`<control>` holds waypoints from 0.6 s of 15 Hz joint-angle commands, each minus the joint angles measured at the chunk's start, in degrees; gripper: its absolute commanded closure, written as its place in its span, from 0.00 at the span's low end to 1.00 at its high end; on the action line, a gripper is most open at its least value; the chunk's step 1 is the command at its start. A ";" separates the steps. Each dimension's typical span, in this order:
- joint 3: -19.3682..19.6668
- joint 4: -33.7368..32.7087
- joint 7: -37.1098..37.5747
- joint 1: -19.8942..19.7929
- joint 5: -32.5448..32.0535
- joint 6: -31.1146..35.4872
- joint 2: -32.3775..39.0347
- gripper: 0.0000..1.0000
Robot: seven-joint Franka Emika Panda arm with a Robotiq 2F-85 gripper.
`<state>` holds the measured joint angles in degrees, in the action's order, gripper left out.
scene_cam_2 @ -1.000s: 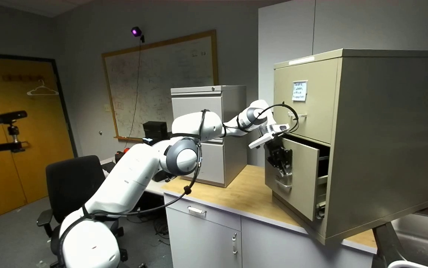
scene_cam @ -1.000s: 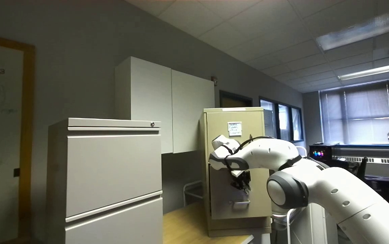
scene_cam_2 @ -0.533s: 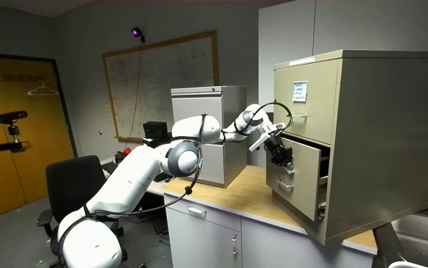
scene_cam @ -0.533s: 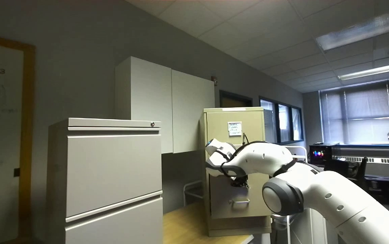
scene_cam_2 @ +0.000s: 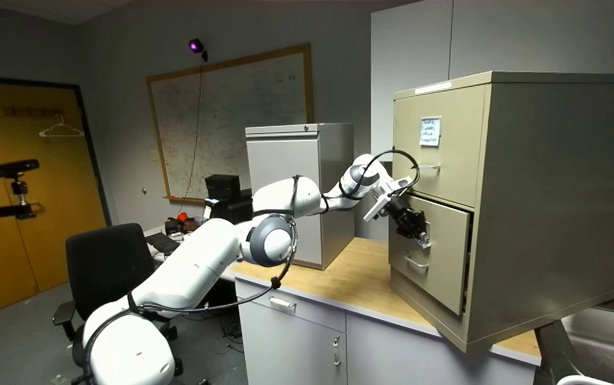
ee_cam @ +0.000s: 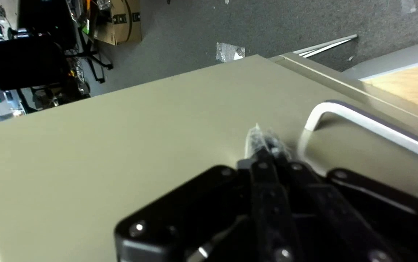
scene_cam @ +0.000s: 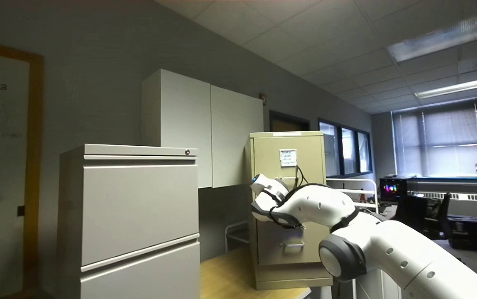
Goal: Close the bottom drawer of the cabinet to the right
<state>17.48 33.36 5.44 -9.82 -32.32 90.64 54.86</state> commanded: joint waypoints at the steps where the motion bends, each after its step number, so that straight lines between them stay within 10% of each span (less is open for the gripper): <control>1: 1.32 -7.15 4.81 -3.04 0.08 4.09 3.61 1.00; 9: 1.38 -7.84 16.32 -5.45 0.37 2.46 2.88 1.00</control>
<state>17.62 30.05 20.32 -13.15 -31.36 88.61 55.40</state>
